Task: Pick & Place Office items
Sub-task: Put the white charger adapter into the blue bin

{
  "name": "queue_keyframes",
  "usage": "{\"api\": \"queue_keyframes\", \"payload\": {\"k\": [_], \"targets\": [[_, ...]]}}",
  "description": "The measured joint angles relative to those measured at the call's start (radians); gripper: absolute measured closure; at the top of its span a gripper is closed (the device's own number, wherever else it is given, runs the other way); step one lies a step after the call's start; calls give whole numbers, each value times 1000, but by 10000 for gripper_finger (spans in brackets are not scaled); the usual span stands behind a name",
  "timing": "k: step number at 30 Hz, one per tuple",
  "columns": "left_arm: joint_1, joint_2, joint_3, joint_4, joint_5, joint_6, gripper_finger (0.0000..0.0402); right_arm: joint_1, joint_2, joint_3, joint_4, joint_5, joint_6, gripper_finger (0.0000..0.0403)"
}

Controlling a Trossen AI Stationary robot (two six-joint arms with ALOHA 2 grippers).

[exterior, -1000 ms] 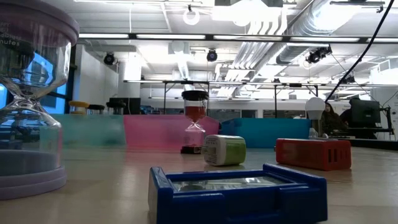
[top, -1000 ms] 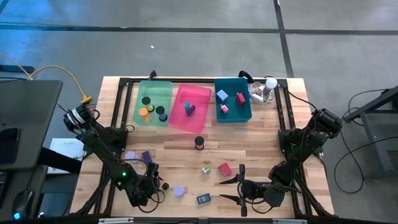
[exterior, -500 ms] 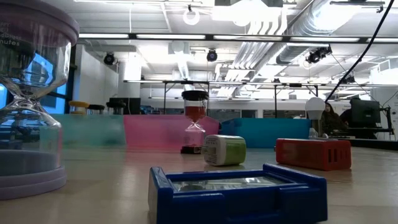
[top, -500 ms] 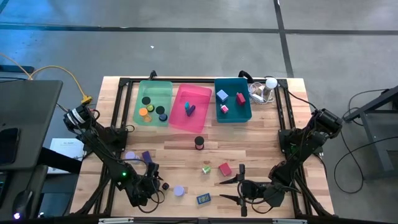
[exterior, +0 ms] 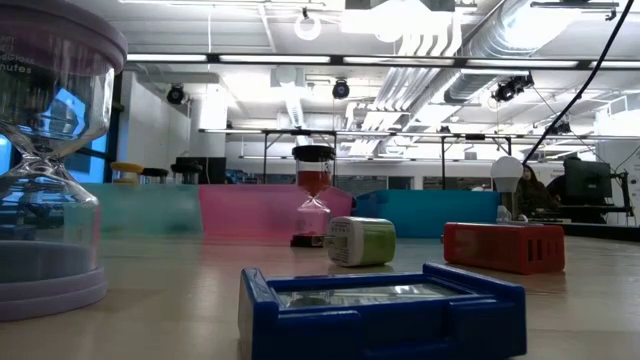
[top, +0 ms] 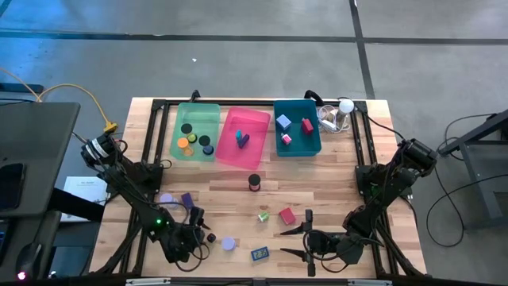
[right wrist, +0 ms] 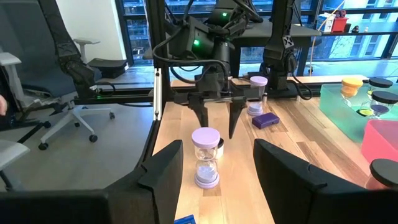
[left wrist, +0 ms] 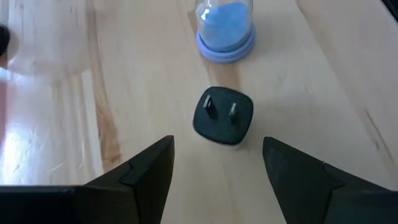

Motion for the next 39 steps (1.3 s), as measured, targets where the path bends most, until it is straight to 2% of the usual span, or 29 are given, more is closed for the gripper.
{"api": "queue_keyframes", "payload": {"k": [13,21,27,31,37,39], "targets": [[27,0,-86,184,10,52,165,0,0,0,0,0,0,218],[38,63,-92,315,18,116,165,0,0,0,0,0,0,218],[63,73,-92,327,58,125,167,0,0,0,0,0,0,218],[65,73,-92,327,63,127,191,0,0,0,0,-3,0,218],[65,72,-92,328,63,141,265,0,0,0,0,-6,0,218],[65,72,-92,329,63,137,273,0,0,0,0,-6,0,218]]}}
